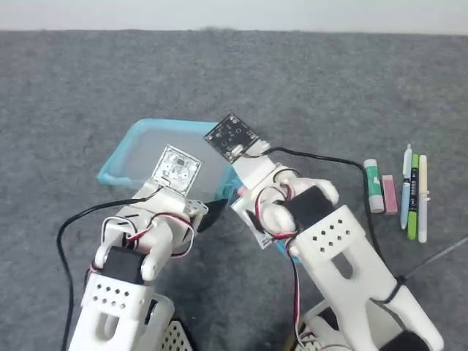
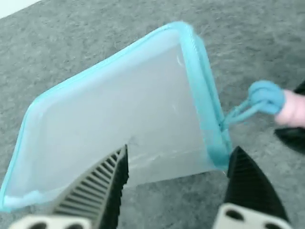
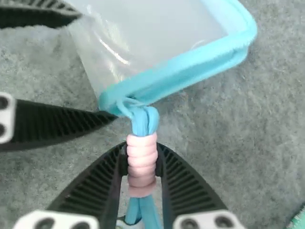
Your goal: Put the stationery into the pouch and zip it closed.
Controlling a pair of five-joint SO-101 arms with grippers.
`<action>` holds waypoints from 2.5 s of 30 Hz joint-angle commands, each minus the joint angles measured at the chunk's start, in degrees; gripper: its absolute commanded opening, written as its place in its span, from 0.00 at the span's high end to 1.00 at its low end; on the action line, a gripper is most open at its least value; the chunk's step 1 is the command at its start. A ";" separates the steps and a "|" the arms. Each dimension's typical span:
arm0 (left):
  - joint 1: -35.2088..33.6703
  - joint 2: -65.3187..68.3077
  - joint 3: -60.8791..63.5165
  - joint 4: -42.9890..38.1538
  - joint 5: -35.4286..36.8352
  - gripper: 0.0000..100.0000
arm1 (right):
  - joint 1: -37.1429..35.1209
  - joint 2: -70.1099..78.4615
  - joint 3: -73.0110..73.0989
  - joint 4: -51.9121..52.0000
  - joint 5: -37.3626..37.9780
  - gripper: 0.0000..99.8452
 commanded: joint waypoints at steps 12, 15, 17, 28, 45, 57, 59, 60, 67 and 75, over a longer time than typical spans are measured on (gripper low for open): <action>2.37 -1.41 -1.54 -0.18 0.00 0.69 | 3.30 -0.22 1.23 -3.12 2.99 0.99; 6.24 -0.97 -2.95 0.70 2.02 0.69 | 0.66 -0.75 1.14 -3.30 2.99 0.99; 6.68 -0.88 -2.68 0.00 1.93 0.69 | -0.40 -0.84 0.62 -3.03 1.76 0.99; 6.42 1.67 -0.57 -4.66 1.67 0.69 | -1.80 -3.30 -2.11 1.10 1.58 0.99; -6.77 15.03 -5.93 -10.90 -1.58 0.69 | 7.60 -0.48 2.02 -2.15 5.54 0.99; -11.87 15.03 -5.85 -10.99 -3.16 0.69 | 17.71 4.62 6.24 -9.01 7.74 0.99; -13.98 15.03 -5.85 -11.08 -3.16 0.69 | 19.38 6.02 6.24 -9.80 8.79 0.99; -15.12 15.03 -5.93 -11.08 -3.16 0.69 | 20.18 6.73 6.24 -10.15 9.05 0.99; -16.26 14.77 -5.93 -10.73 -3.78 0.69 | 21.85 10.33 6.24 -11.74 9.23 0.99; -16.00 15.03 -5.58 -11.08 -3.87 0.69 | 21.41 10.42 6.24 -10.95 8.00 0.99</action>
